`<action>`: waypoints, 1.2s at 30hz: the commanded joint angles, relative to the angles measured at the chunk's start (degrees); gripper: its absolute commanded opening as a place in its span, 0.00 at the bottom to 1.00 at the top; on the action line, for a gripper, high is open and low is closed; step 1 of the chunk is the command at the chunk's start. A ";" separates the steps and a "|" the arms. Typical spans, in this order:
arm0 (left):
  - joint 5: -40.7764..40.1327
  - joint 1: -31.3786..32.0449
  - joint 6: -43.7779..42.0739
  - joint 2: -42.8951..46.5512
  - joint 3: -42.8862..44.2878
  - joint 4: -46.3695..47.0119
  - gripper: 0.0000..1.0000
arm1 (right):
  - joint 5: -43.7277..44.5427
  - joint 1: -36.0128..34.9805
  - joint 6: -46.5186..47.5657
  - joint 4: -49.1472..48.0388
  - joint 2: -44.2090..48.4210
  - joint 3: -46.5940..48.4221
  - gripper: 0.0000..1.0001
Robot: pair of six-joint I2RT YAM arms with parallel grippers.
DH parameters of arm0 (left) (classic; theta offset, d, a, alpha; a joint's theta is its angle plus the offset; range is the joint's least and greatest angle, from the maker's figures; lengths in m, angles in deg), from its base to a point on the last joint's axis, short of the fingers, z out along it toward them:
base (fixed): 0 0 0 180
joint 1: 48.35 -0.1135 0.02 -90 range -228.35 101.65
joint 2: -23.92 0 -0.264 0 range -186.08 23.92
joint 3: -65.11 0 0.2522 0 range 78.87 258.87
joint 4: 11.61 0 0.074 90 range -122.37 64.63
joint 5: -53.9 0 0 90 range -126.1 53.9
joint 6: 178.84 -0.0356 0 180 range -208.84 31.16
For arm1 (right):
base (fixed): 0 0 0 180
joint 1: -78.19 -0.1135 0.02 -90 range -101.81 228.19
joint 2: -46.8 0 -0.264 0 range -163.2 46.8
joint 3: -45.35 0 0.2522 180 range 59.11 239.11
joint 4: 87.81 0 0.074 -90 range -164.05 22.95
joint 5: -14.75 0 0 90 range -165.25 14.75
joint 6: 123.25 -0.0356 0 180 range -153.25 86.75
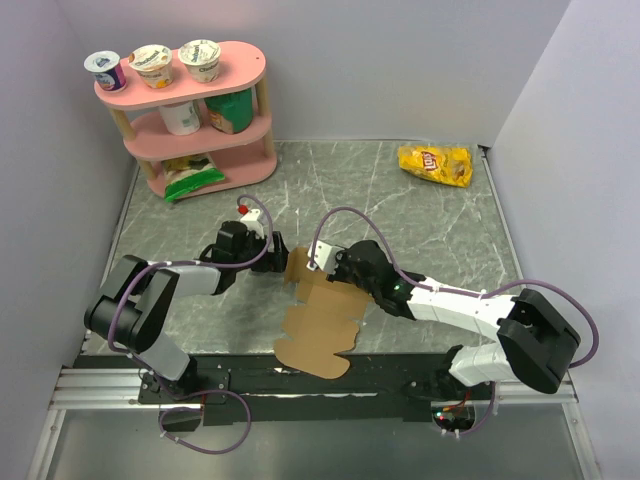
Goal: Fold the paper box
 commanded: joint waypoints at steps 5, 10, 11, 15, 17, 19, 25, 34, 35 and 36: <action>9.98 4.33 2.75 0.63 -4.73 14.00 0.79 | 8.13 -2.48 3.24 -9.16 -0.47 -0.98 0.00; 8.50 5.21 4.16 0.98 -6.40 15.44 0.63 | 10.69 -3.89 6.14 -15.48 0.84 -4.40 0.00; 8.15 5.21 4.07 1.07 -6.40 15.17 0.63 | 10.86 -4.07 6.67 -16.01 1.02 -4.76 0.00; 7.53 5.30 3.37 2.38 -7.02 14.73 0.62 | 11.04 -4.25 7.99 -18.74 2.16 -6.51 0.00; 7.09 5.30 2.67 2.56 -6.93 14.29 0.62 | 11.13 -4.42 8.43 -18.83 2.34 -6.52 0.00; 7.70 5.47 2.14 2.47 -6.84 14.29 0.62 | 11.39 -4.95 8.87 -19.97 2.25 -6.95 0.00; 4.20 9.69 -1.02 1.77 -5.17 10.96 0.62 | 14.99 -8.02 12.82 -26.91 0.24 -9.15 0.00; 0.41 11.36 -1.46 4.05 -6.14 12.62 0.66 | 15.52 -9.52 11.95 -25.87 -2.23 -8.63 0.00; 0.67 11.54 -1.64 4.23 -6.31 13.14 0.67 | 15.44 -9.52 11.34 -25.34 -2.41 -8.28 0.00; 1.11 11.80 -1.73 5.02 -6.66 14.10 0.68 | 15.87 -9.69 11.16 -25.07 -2.50 -8.27 0.00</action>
